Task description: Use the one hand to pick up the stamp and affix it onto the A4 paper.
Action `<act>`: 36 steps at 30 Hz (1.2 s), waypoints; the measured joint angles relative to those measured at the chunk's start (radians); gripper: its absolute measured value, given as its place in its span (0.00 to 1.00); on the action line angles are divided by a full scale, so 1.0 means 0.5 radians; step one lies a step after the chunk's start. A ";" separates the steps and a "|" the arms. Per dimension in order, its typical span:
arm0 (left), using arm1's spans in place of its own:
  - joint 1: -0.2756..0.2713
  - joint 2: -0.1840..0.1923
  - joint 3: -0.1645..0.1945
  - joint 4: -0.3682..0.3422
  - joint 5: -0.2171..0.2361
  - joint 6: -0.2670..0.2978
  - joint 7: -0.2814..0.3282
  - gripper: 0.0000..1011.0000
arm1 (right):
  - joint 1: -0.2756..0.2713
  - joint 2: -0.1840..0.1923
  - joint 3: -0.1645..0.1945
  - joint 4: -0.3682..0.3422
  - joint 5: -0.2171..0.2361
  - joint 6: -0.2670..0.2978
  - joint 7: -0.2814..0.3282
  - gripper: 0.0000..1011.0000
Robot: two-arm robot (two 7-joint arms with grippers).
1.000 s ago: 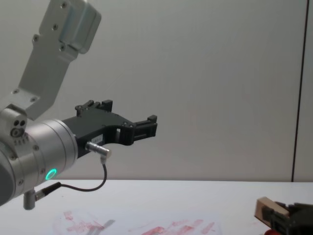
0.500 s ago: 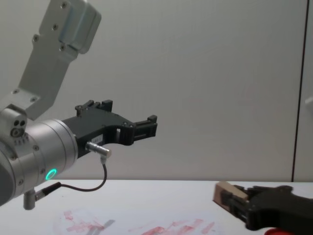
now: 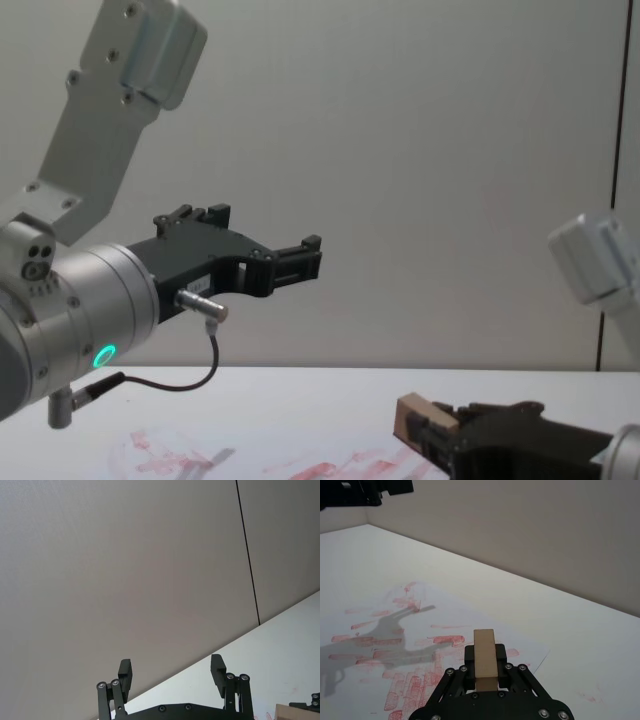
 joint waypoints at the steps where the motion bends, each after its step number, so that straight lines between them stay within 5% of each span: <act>1: 0.000 0.000 0.000 0.000 0.000 0.000 0.000 0.99 | 0.014 -0.012 -0.006 0.031 -0.006 0.001 -0.003 0.21; 15: 0.000 0.000 0.000 0.000 0.000 0.000 0.000 0.99 | 0.100 -0.081 -0.043 0.214 -0.078 0.030 -0.015 0.21; 36: 0.000 0.000 0.000 0.000 0.000 0.000 0.000 0.99 | 0.151 -0.101 -0.057 0.286 -0.156 0.096 0.010 0.21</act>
